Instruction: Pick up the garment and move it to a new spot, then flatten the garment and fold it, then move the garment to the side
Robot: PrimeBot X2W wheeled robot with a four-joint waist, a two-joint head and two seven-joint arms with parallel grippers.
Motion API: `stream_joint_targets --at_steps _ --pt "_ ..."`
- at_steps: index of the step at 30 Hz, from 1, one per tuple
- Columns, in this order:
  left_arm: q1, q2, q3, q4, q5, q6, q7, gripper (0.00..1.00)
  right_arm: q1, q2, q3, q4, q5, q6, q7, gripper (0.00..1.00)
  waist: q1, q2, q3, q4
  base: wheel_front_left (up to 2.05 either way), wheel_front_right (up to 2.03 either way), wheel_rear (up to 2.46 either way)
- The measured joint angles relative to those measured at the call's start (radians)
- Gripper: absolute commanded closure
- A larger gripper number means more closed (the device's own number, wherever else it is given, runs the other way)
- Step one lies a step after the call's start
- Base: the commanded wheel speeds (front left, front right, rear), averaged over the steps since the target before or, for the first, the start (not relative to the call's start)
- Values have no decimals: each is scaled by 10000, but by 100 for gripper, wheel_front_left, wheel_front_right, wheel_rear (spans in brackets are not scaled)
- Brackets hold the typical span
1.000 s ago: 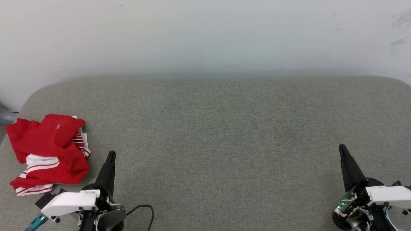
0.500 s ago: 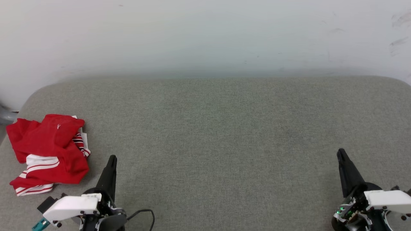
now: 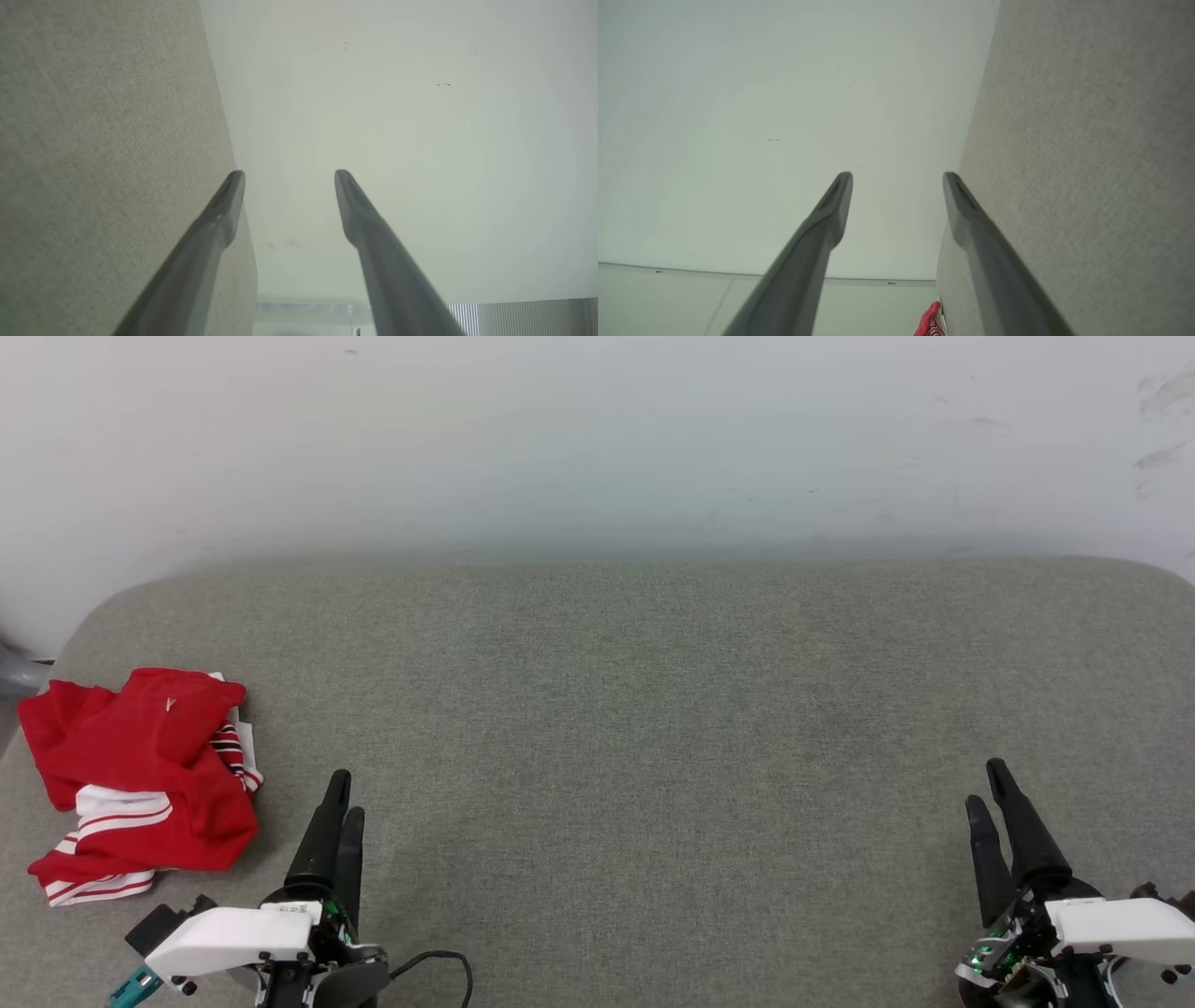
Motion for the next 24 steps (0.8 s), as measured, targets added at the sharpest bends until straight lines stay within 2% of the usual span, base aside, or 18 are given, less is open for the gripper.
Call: stream_joint_targets --at_steps 6,12,24 --pt "0 25 -222 -380 445 0 -268 0 34 -15 194 -295 -290 0 -274 0 0 0 8 5 0 0 0" --pt "0 35 -336 -650 1396 0 -535 0 63 -92 326 -543 -968 0 -566 0 0 0 5 7 0 0 0" --pt "46 27 -464 -1057 3837 0 -991 0 199 -169 408 -932 -3392 0 -1032 0 0 0 -1 25 0 0 0"
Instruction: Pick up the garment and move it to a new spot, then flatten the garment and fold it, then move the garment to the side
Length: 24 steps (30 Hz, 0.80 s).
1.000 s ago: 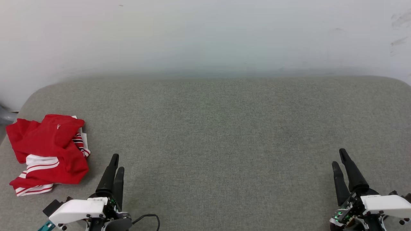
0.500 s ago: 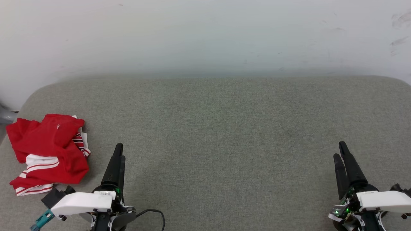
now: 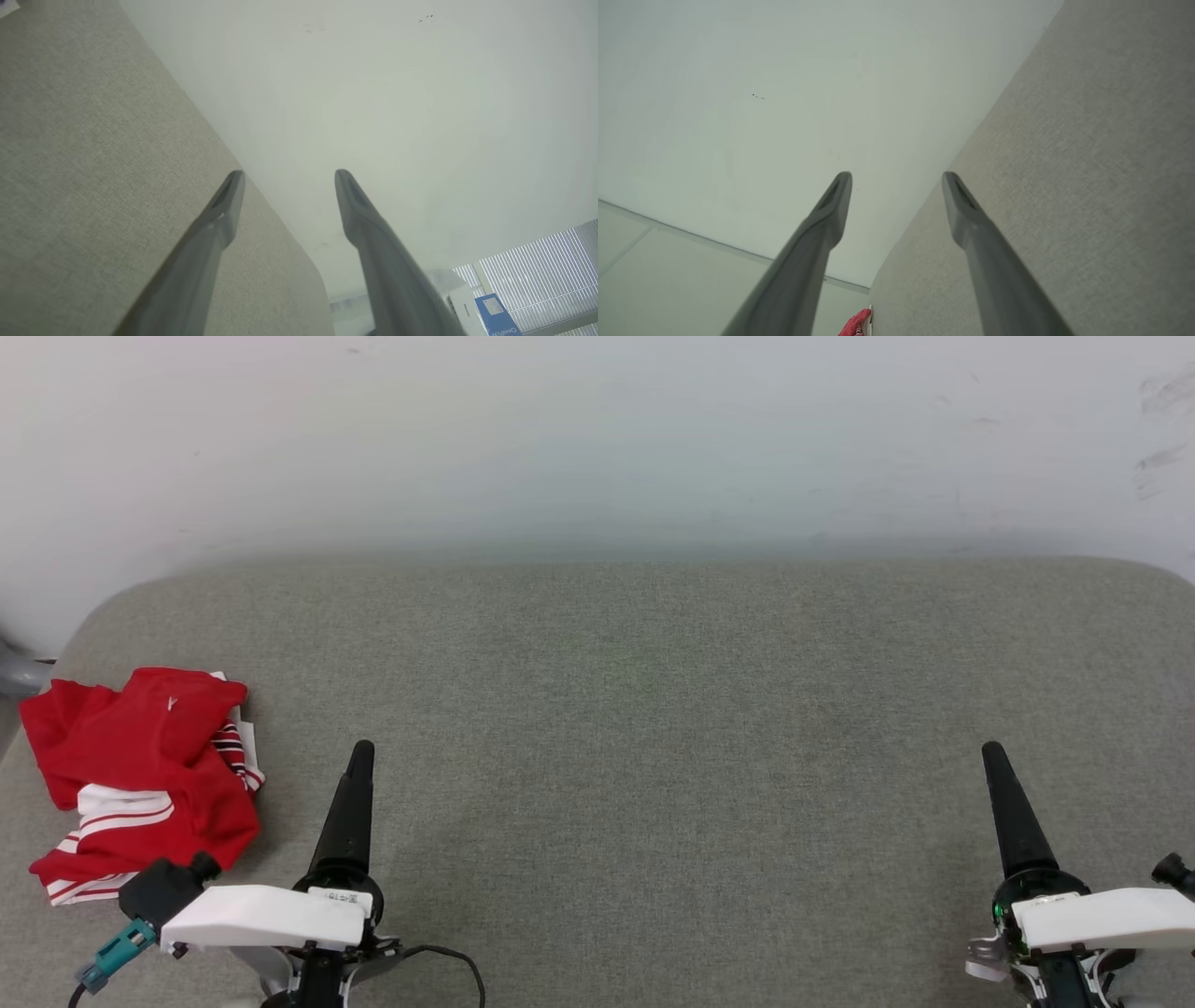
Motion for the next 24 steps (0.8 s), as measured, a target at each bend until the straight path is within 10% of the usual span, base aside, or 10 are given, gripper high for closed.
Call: stream_joint_targets --at_steps 24 --pt "200 21 -12 -236 5509 23 -759 0 208 128 -155 -826 -5843 0 -100 0 0 0 -20 11 0 0 0"
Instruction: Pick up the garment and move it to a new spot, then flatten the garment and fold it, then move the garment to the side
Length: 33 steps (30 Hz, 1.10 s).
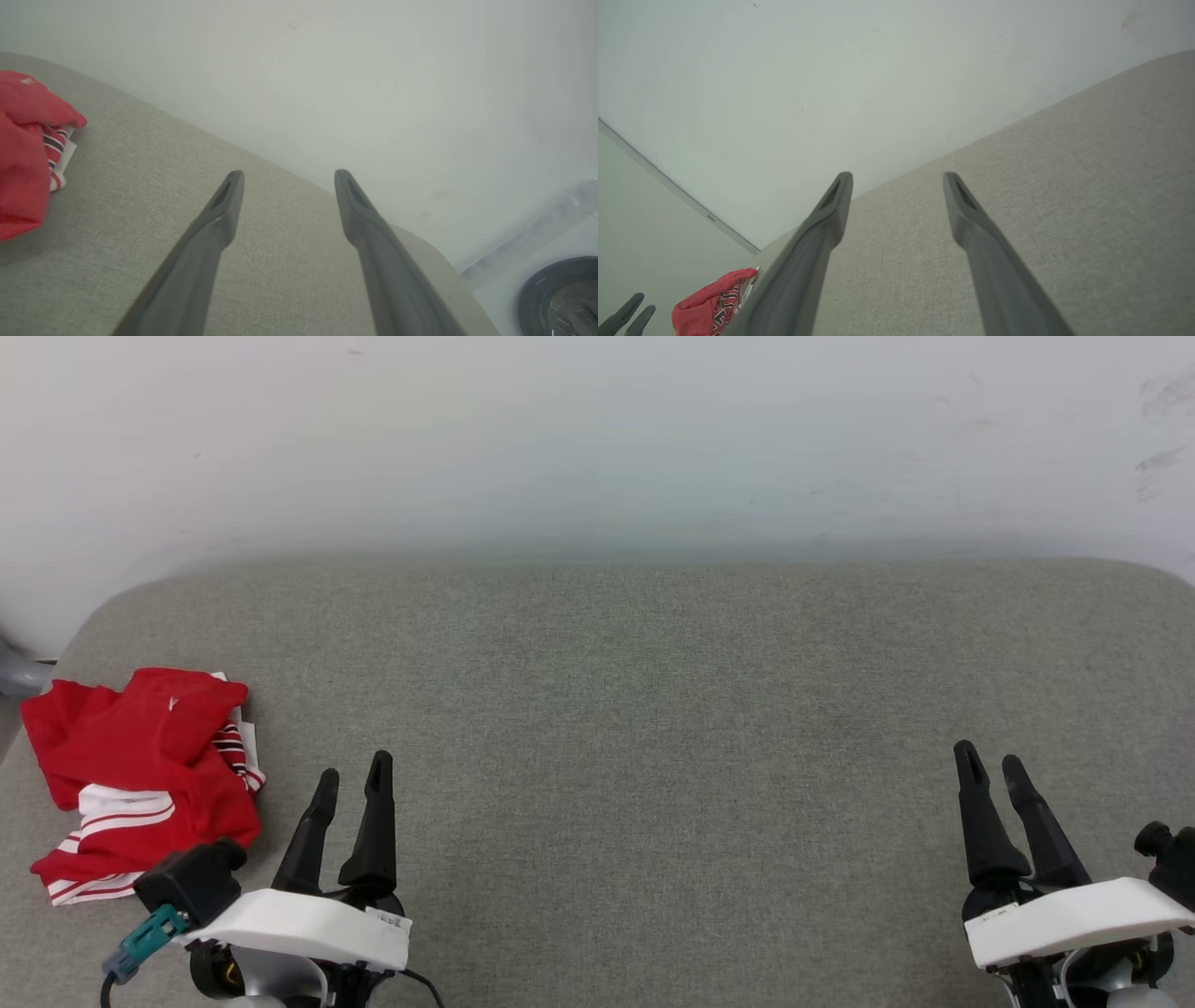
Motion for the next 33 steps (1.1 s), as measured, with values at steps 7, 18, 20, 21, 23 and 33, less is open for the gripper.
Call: stream_joint_targets --at_steps 7,18,20,21,23,33 --pt "21 148 -146 -23 1292 138 -184 0 42 8 6 -217 -1154 0 94 0 0 0 -12 18 0 0 0" --pt "25 506 -640 -44 2846 497 -468 0 176 21 -100 -500 -2755 2 180 0 0 0 -11 32 0 0 0" --pt "25 591 -690 -40 3051 541 -523 0 195 23 -125 -533 -3020 2 186 0 0 0 -16 27 0 0 0" --pt "25 623 -713 -36 3135 571 -539 0 195 23 -140 -570 -3152 2 190 0 0 0 -18 25 0 0 0" --pt "25 662 -788 -15 3325 625 -587 0 198 25 -163 -627 -3386 2 198 0 0 0 -24 21 0 0 0" --pt "25 786 -1014 127 4075 851 -805 0 310 27 -201 -855 -4240 2 351 0 0 0 -31 43 0 0 0"
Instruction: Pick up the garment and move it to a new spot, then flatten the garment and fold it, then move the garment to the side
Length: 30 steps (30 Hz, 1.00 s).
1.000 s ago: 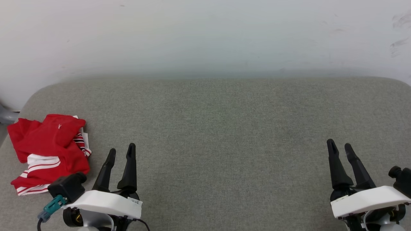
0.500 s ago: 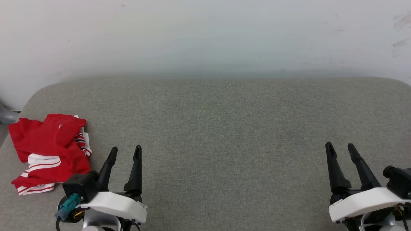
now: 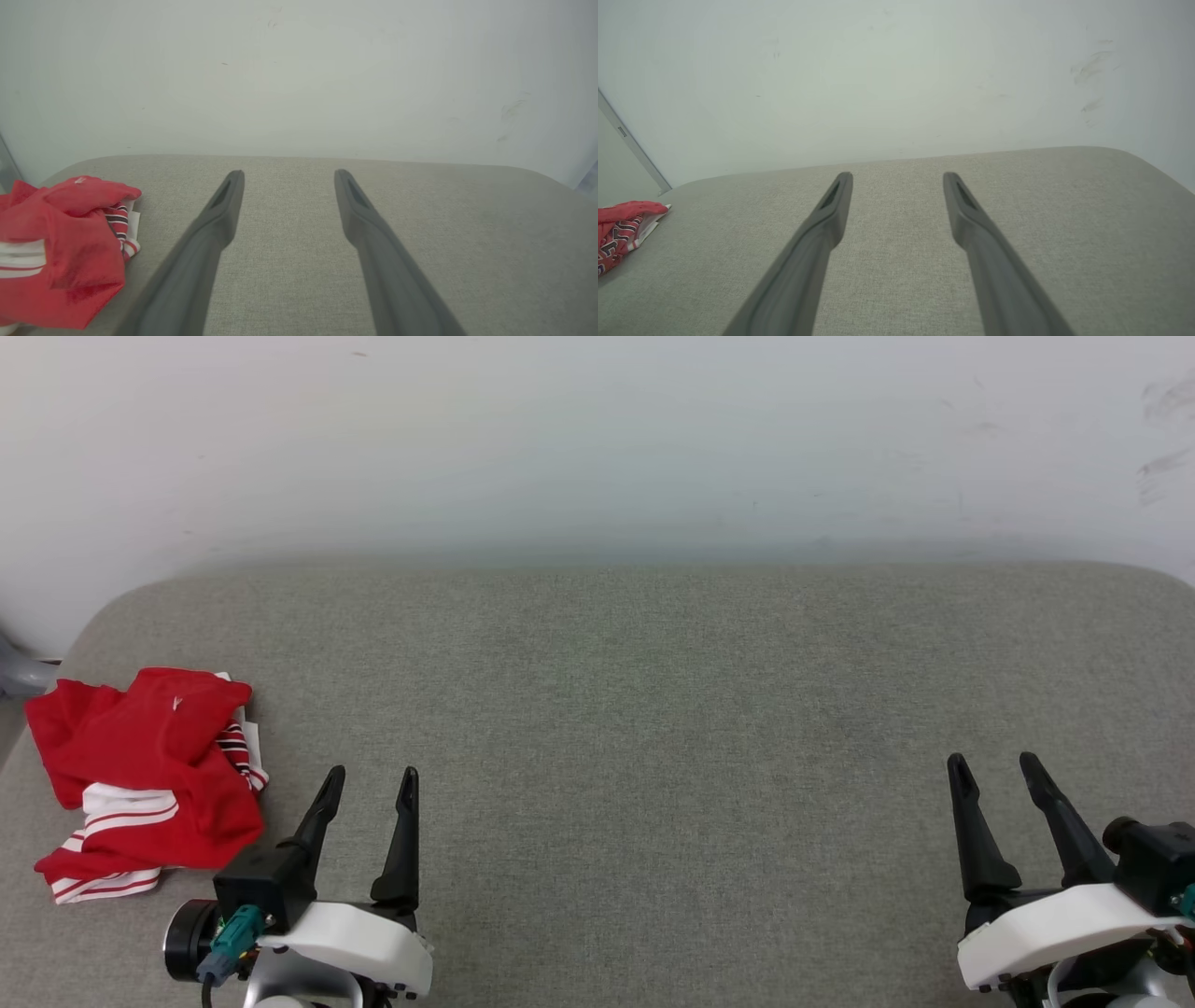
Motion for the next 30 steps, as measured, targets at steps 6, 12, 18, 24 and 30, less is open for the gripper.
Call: stream_joint_targets --at_steps 6,12,18,24,30 --pt "0 31 -65 132 330 79 -136 0 90 2 -4 -121 -462 0 21 0 0 0 0 22 0 0 0" --pt "-1 31 -88 219 681 94 -253 0 92 2 6 -199 -855 0 19 0 0 0 8 39 0 0 0" --pt "-3 23 -88 278 1001 104 -355 0 114 2 25 -230 -1093 0 2 0 0 0 5 55 0 0 0" --pt "-14 -10 -84 297 1358 86 -481 0 137 2 15 -245 -1296 0 -58 0 -1 0 11 110 0 0 0" --pt "-35 -100 2 288 1559 -8 -591 0 147 2 -33 -309 -1540 0 -98 0 0 0 51 261 0 0 0"
